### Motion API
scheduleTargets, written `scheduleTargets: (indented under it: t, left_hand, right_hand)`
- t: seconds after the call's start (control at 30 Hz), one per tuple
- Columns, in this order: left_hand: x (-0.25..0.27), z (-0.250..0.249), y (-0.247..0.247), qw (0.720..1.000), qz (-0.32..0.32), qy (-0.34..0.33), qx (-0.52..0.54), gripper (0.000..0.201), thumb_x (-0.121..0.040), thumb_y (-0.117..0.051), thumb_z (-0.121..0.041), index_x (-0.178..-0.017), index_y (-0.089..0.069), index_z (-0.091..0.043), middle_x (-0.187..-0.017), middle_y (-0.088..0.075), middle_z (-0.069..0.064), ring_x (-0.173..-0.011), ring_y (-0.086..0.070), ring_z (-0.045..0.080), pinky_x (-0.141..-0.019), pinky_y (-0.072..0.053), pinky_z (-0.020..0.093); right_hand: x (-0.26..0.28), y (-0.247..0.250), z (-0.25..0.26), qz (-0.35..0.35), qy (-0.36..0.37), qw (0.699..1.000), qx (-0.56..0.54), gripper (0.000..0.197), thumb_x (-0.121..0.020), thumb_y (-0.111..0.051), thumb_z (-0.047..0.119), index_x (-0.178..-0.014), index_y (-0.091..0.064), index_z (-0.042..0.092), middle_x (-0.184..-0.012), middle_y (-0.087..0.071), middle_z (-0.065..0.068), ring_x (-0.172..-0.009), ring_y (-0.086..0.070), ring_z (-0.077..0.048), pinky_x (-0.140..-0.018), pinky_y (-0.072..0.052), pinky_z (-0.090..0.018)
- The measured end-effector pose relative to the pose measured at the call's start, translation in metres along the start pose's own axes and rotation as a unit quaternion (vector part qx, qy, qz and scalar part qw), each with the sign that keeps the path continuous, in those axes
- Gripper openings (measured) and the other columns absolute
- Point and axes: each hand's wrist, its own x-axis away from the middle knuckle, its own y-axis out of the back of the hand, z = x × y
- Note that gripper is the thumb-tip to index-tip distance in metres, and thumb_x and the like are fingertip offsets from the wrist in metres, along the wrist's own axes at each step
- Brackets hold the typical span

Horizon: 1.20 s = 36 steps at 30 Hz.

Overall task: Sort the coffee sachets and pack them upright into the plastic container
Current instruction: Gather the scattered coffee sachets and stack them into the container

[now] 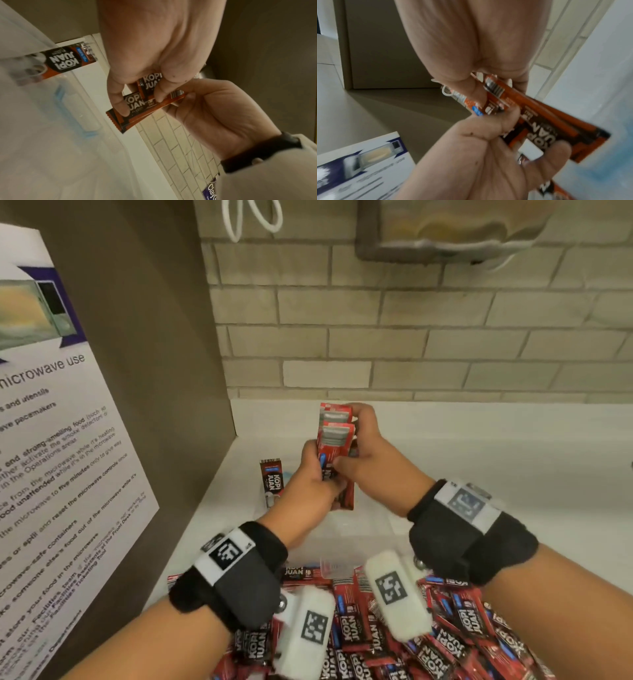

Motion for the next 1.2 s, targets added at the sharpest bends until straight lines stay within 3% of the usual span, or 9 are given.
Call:
scheduleTargets:
  t: [0.17, 0.27, 0.4, 0.57, 0.7, 0.8, 0.9, 1.07, 1.2]
  left_hand:
    - [-0.032, -0.002, -0.007, 0.999, 0.008, -0.012, -0.044, 0.047, -0.094, -0.046, 0.0, -0.125, -0.03, -0.032, -0.113, -0.054, -0.008, -0.115, -0.054, 0.019, -0.097, -0.049, 0.045]
    - [-0.044, 0.008, -0.018, 0.997, 0.019, 0.007, -0.068, 0.05, -0.094, -0.046, 0.0, -0.132, -0.024, -0.024, -0.112, -0.052, -0.003, -0.111, -0.054, 0.02, -0.096, -0.049, 0.045]
    - [-0.05, 0.028, -0.031, 0.99, 0.069, 0.077, -0.098, 0.054, -0.094, -0.051, -0.005, -0.134, -0.016, -0.018, -0.113, -0.048, 0.005, -0.092, -0.052, 0.011, -0.076, -0.048, 0.023]
    - [-0.052, 0.039, -0.033, 0.968, 0.081, 0.144, -0.188, 0.068, -0.082, -0.065, -0.01, -0.137, -0.024, -0.016, -0.128, -0.043, 0.007, -0.117, -0.047, 0.02, -0.101, -0.044, 0.037]
    - [-0.051, 0.036, -0.031, 0.962, 0.113, 0.159, -0.189, 0.058, -0.087, -0.057, -0.004, -0.138, -0.031, -0.016, -0.134, -0.039, 0.003, -0.111, -0.039, 0.013, -0.088, -0.036, 0.027]
    - [-0.049, 0.035, -0.035, 0.962, 0.136, 0.172, -0.165, 0.056, -0.089, -0.053, -0.002, -0.139, -0.032, -0.016, -0.115, -0.045, -0.005, -0.107, -0.039, 0.011, -0.083, -0.036, 0.021]
    - [-0.049, 0.038, -0.04, 0.958, 0.151, 0.192, -0.15, 0.057, -0.089, -0.055, -0.005, -0.14, -0.034, -0.018, -0.128, -0.049, 0.001, -0.117, -0.044, 0.017, -0.094, -0.035, 0.026]
    - [-0.051, 0.043, -0.045, 0.956, 0.163, 0.213, -0.123, 0.037, -0.09, -0.052, -0.001, -0.118, -0.047, -0.024, -0.129, -0.052, 0.005, -0.117, -0.046, 0.019, -0.092, -0.033, 0.025]
    - [-0.057, 0.047, -0.041, 0.949, 0.16, 0.253, -0.096, 0.038, -0.089, -0.051, 0.0, -0.12, -0.049, -0.022, -0.135, -0.049, 0.01, -0.125, -0.042, 0.022, -0.094, -0.031, 0.026]
  right_hand:
    - [-0.024, 0.04, -0.001, 0.007, 0.048, 0.994, 0.095, 0.079, -0.076, -0.061, -0.009, -0.127, -0.021, 0.036, -0.106, -0.057, -0.021, -0.083, -0.064, -0.038, -0.074, -0.054, -0.051]
    - [-0.032, 0.053, -0.014, 0.058, 0.056, 0.979, 0.184, 0.071, -0.074, -0.063, -0.007, -0.126, -0.034, 0.031, -0.11, -0.056, -0.01, -0.087, -0.063, -0.03, -0.075, -0.054, -0.044]
    - [-0.032, 0.055, -0.042, 0.091, 0.022, 0.966, 0.242, 0.052, -0.076, -0.061, -0.005, -0.113, -0.044, 0.027, -0.098, -0.061, -0.003, -0.085, -0.061, -0.025, -0.076, -0.053, -0.041]
    - [-0.031, 0.057, -0.07, 0.1, 0.001, 0.966, 0.238, 0.049, -0.079, -0.059, -0.006, -0.108, -0.043, 0.029, -0.094, -0.062, -0.009, -0.084, -0.061, -0.026, -0.074, -0.052, -0.037]
    - [-0.034, 0.062, -0.085, 0.094, -0.017, 0.969, 0.229, 0.056, -0.08, -0.058, -0.005, -0.112, -0.039, 0.036, -0.093, -0.062, -0.008, -0.084, -0.063, -0.025, -0.074, -0.055, -0.037]
    - [-0.036, 0.066, -0.091, 0.075, -0.031, 0.974, 0.214, 0.066, -0.079, -0.059, -0.006, -0.127, -0.034, 0.031, -0.093, -0.059, -0.012, -0.081, -0.062, -0.029, -0.074, -0.056, -0.04]
    - [-0.038, 0.069, -0.097, 0.078, -0.058, 0.973, 0.208, 0.075, -0.077, -0.063, -0.006, -0.133, -0.026, 0.027, -0.097, -0.054, -0.012, -0.082, -0.061, -0.03, -0.075, -0.056, -0.041]
    - [-0.042, 0.071, -0.105, 0.129, -0.075, 0.953, 0.262, 0.054, -0.079, -0.065, 0.001, -0.125, -0.041, 0.016, -0.106, -0.058, -0.005, -0.091, -0.058, -0.02, -0.08, -0.049, -0.031]
    - [-0.044, 0.069, -0.111, 0.147, -0.078, 0.941, 0.296, 0.046, -0.08, -0.065, 0.004, -0.121, -0.045, 0.013, -0.112, -0.058, -0.007, -0.087, -0.052, -0.015, -0.074, -0.043, -0.025]
